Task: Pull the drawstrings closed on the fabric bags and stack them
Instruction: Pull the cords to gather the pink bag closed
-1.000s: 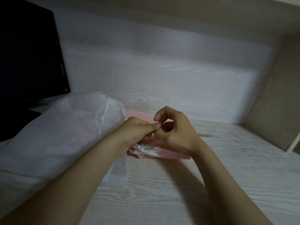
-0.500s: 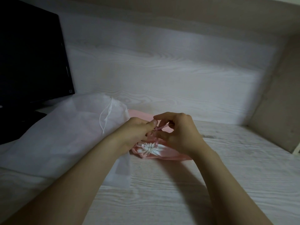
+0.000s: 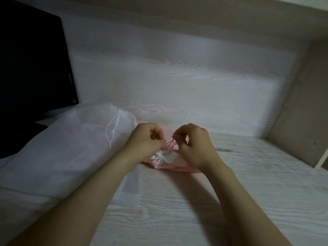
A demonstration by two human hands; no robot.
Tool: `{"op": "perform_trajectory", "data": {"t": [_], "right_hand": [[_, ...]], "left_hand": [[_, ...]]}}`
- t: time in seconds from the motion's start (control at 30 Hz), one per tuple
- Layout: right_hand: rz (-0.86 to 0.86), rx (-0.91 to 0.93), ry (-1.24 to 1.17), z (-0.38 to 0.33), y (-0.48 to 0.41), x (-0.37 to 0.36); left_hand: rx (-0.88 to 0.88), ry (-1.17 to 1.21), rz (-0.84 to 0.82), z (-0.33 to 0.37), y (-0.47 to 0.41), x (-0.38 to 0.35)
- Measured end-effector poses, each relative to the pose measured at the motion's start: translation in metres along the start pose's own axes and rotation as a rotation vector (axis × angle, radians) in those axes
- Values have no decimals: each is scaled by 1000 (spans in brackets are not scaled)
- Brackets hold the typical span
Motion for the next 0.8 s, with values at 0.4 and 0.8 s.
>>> {"op": "perform_trajectory", "data": {"t": [0.4, 0.8], "right_hand": [[-42, -315, -597, 12, 0, -2], [-27, -355, -499, 25, 3, -5]], "left_hand": [[-217, -171, -85, 14, 8, -18], [143, 1046, -46, 34, 2, 3]]}}
Point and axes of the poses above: each hand's wrist, its own y-axis away from the middle knuckle, its own x-axis out of the back of the hand, z = x × y, the point moved 6 cm from there along -y, towards the middle knuckle, and after that the axes turned 10 degrees about y, right-handed, at the moved point
